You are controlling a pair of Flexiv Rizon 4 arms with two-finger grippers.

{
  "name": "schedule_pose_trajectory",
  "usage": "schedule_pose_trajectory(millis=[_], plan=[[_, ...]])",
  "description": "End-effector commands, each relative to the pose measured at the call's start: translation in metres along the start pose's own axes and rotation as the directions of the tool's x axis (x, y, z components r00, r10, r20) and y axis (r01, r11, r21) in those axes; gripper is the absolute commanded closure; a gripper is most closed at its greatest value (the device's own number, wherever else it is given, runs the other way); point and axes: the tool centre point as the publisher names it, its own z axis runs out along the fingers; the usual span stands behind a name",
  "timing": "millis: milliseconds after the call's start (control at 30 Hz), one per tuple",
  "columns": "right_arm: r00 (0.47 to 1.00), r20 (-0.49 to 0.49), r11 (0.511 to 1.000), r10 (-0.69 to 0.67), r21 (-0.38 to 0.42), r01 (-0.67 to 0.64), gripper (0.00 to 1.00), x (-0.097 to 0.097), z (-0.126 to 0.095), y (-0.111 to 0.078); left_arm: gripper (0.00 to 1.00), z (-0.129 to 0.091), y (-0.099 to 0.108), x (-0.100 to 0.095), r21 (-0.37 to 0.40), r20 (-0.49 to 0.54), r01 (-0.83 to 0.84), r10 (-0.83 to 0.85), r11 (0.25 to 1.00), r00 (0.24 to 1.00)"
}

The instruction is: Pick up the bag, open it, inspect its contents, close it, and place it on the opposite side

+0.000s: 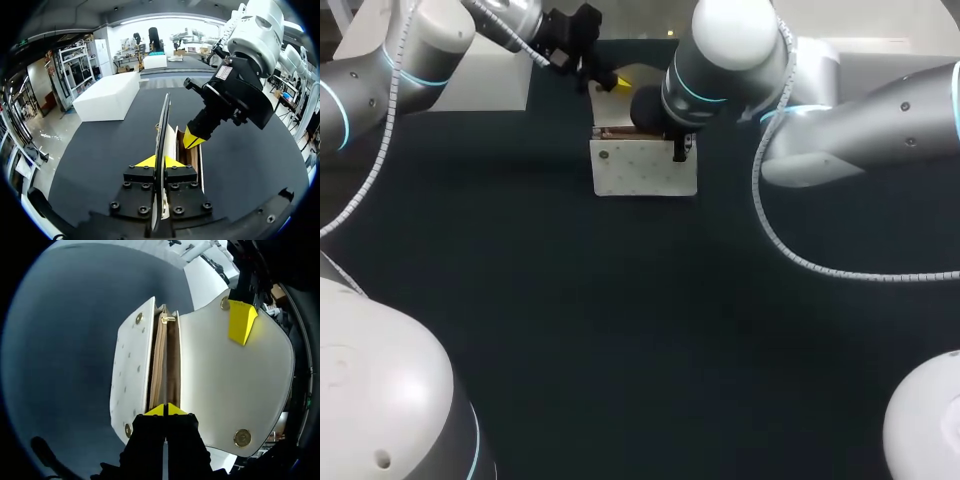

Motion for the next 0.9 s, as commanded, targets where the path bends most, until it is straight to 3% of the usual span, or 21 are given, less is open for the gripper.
schedule_pose_trajectory(millis=[33, 200, 433, 900], plan=[[1.000, 0.004, 1.000, -0.002, 0.001, 0.002, 1.00, -0.006, 0.008, 0.002, 1.00, -0.003, -0.004, 0.004, 0.003, 0.003, -0.006, 0.006, 1.000, 1.000], [1.000, 0.004, 1.000, -0.008, 0.009, 0.008, 1.00, -0.010, 0.012, 0.002, 1.00, -0.007, -0.005, 0.005, 0.009, 0.016, -0.005, 0.005, 1.000, 1.000], [0.999, -0.037, 1.000, -0.010, 0.018, 0.010, 1.00, 0.000, 0.016, 0.000, 1.00, -0.008, -0.004, 0.002, 0.032, 0.026, 0.017, -0.018, 0.999, 0.999], [0.996, -0.083, 0.999, 0.019, 0.049, -0.015, 1.00, 0.013, 0.026, -0.010, 1.00, -0.006, -0.003, -0.002, 0.072, -0.065, 0.045, -0.040, 0.996, 0.997]])
